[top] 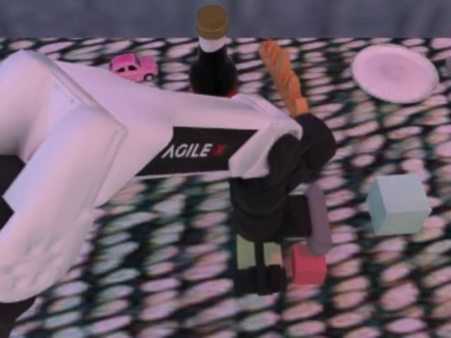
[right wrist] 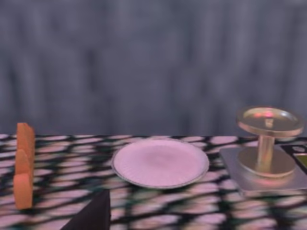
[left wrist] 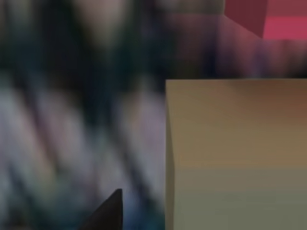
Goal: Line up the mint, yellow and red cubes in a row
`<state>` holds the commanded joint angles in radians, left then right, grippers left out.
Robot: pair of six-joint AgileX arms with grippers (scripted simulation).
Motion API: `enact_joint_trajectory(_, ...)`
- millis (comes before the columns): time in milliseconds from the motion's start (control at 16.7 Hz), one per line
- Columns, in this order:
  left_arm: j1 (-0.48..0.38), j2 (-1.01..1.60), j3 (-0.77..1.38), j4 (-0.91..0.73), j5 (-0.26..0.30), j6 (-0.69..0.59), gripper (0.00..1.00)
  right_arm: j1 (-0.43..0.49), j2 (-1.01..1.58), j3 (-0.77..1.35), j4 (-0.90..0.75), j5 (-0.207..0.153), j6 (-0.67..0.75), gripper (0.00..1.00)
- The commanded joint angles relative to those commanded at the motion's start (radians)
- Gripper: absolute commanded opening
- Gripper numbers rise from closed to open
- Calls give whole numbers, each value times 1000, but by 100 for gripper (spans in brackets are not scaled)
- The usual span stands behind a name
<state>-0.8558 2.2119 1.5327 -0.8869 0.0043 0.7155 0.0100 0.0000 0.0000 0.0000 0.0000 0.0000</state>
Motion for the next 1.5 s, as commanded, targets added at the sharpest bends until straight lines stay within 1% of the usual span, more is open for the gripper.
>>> enact_joint_trajectory(420, 2, -7, 15, -18, 0, 2, 100, 0, 0, 0, 0, 0, 0, 100)
enact_joint_trajectory(720, 15, -65, 119, -195, 0, 0, 100, 0, 0, 0, 0, 0, 0, 100)
enact_joint_trajectory(840, 20, -86, 147, -234, -1, -2, 100, 0, 0, 0, 0, 0, 0, 100)
enact_joint_trajectory(1200, 20, -95, 139, -229, -1, -5, 100, 2, 9, 9, -7, -1, 1, 100)
enact_joint_trajectory(1320, 46, -146, 94, -198, -5, -20, 100, 12, 56, 54, -38, -3, 7, 100)
enact_joint_trajectory(1500, 122, -298, -35, -113, -12, -71, 100, 33, 199, 181, -126, -4, 22, 100)
